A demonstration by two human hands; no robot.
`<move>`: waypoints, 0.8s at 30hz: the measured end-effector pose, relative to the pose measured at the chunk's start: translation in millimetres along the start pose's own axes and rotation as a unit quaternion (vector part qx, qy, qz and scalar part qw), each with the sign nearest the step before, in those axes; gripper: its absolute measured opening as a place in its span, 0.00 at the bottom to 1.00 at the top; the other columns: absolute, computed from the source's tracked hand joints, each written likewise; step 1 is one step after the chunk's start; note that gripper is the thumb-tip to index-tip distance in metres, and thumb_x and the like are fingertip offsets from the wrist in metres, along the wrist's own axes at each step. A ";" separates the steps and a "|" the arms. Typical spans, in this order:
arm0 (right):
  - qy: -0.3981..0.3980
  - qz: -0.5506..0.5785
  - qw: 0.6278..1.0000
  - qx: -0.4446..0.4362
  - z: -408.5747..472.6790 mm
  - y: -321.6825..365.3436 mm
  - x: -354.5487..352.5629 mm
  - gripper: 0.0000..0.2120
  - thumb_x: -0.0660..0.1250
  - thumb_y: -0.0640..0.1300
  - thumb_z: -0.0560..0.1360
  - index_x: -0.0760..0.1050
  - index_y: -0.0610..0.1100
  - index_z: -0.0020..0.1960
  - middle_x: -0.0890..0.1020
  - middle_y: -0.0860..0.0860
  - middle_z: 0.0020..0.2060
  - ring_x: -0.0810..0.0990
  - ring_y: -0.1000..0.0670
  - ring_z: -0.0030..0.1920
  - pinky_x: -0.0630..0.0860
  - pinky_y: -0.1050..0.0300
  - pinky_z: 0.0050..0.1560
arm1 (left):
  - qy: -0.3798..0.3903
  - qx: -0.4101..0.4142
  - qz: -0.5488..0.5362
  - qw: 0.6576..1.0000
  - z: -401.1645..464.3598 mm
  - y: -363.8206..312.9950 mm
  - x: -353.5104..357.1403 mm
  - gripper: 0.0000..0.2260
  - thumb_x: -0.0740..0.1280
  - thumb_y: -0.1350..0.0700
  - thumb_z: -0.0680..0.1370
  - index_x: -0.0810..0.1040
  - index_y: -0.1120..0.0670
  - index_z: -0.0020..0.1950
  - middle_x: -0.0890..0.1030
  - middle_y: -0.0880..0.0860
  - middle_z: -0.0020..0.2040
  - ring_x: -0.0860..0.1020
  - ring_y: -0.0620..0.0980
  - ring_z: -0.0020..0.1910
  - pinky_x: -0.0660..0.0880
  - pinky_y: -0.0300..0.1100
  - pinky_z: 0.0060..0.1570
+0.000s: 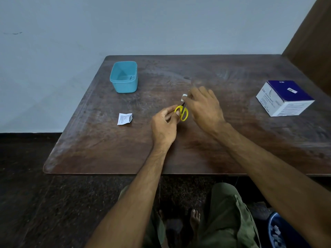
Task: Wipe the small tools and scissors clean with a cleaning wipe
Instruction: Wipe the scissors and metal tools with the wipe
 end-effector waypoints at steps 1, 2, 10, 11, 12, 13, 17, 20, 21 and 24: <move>0.004 0.002 1.000 0.015 3.1 -7.6 0.7 0.07 0.66 0.38 0.67 0.80 0.43 0.45 0.78 0.46 0.40 0.74 0.43 0.42 0.64 0.52 0.39 | 0.002 -0.001 0.002 1.000 -0.2 0.0 0.1 0.08 0.67 0.64 0.78 0.81 0.56 0.55 0.85 0.52 0.46 0.84 0.48 0.46 0.80 0.45 0.51; 0.003 0.008 0.999 0.032 6.1 -15.7 1.1 0.08 0.71 0.38 0.65 0.80 0.43 0.44 0.78 0.46 0.40 0.73 0.43 0.42 0.63 0.53 0.39 | 0.003 -0.002 0.003 1.000 -0.6 0.3 0.2 0.08 0.67 0.64 0.78 0.81 0.57 0.55 0.85 0.52 0.46 0.84 0.48 0.46 0.80 0.44 0.51; -0.022 0.063 0.998 -0.010 -10.1 2.3 4.3 0.13 0.60 0.39 0.68 0.80 0.43 0.48 0.78 0.46 0.42 0.73 0.43 0.42 0.65 0.52 0.39 | -0.001 -0.006 -0.011 1.000 -0.2 -1.1 0.6 0.07 0.67 0.64 0.78 0.80 0.56 0.54 0.85 0.53 0.45 0.84 0.48 0.46 0.80 0.39 0.46; -0.024 0.077 0.997 0.008 -9.3 -3.9 7.0 0.12 0.63 0.38 0.68 0.80 0.43 0.49 0.78 0.46 0.42 0.74 0.43 0.42 0.65 0.53 0.38 | 0.003 -0.009 -0.016 1.000 -1.1 -1.9 1.1 0.07 0.67 0.64 0.78 0.80 0.56 0.54 0.85 0.53 0.45 0.84 0.48 0.46 0.80 0.38 0.46; -0.031 0.098 0.994 0.038 -7.3 -12.6 9.1 0.12 0.66 0.36 0.68 0.81 0.43 0.49 0.79 0.46 0.42 0.75 0.42 0.41 0.66 0.53 0.37 | 0.006 -0.011 -0.020 1.000 -1.8 -2.3 1.2 0.07 0.66 0.64 0.78 0.80 0.57 0.55 0.85 0.53 0.45 0.84 0.47 0.46 0.80 0.38 0.46; -0.038 0.131 0.988 0.078 -5.4 -23.1 9.7 0.11 0.68 0.35 0.68 0.82 0.43 0.50 0.79 0.46 0.41 0.76 0.41 0.40 0.67 0.54 0.37 | 0.008 -0.014 -0.023 1.000 -2.5 -2.8 1.3 0.07 0.66 0.64 0.79 0.80 0.57 0.55 0.85 0.53 0.45 0.84 0.46 0.45 0.80 0.37 0.45; -0.063 0.310 0.928 0.196 -5.2 -45.6 8.9 0.11 0.65 0.34 0.73 0.83 0.41 0.52 0.82 0.46 0.42 0.78 0.43 0.43 0.72 0.54 0.44 | 0.001 -0.045 -0.068 0.997 -1.8 -1.8 -3.0 0.08 0.66 0.65 0.78 0.80 0.62 0.56 0.85 0.51 0.42 0.84 0.45 0.43 0.79 0.35 0.42; -0.054 0.352 0.915 0.191 -7.5 -34.2 7.0 0.10 0.65 0.36 0.74 0.83 0.41 0.52 0.84 0.48 0.45 0.81 0.47 0.46 0.74 0.57 0.48 | 0.004 -0.071 -0.104 0.992 0.4 -0.6 -5.5 0.09 0.66 0.65 0.78 0.80 0.63 0.57 0.85 0.49 0.40 0.84 0.43 0.41 0.78 0.33 0.40; -0.053 0.365 0.910 0.187 -9.0 -30.1 6.1 0.09 0.65 0.36 0.74 0.83 0.41 0.51 0.84 0.48 0.46 0.81 0.47 0.46 0.74 0.57 0.49 | 0.004 -0.076 -0.112 0.991 0.3 -0.5 -6.1 0.09 0.65 0.66 0.79 0.79 0.64 0.58 0.85 0.48 0.39 0.83 0.42 0.41 0.78 0.32 0.40; -0.060 0.410 0.895 0.166 -14.5 -20.6 -1.8 0.07 0.67 0.35 0.74 0.82 0.40 0.50 0.84 0.49 0.46 0.81 0.50 0.46 0.77 0.55 0.50 | 0.006 -0.081 -0.127 0.989 0.3 -1.3 -7.2 0.11 0.65 0.66 0.78 0.78 0.65 0.60 0.85 0.48 0.40 0.83 0.41 0.40 0.78 0.32 0.40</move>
Point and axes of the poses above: each hand's wrist, its own z-axis towards the middle knuckle, its own x-axis out of the palm, y = z × x, the point moved 8 cm from there along z, towards the middle knuckle
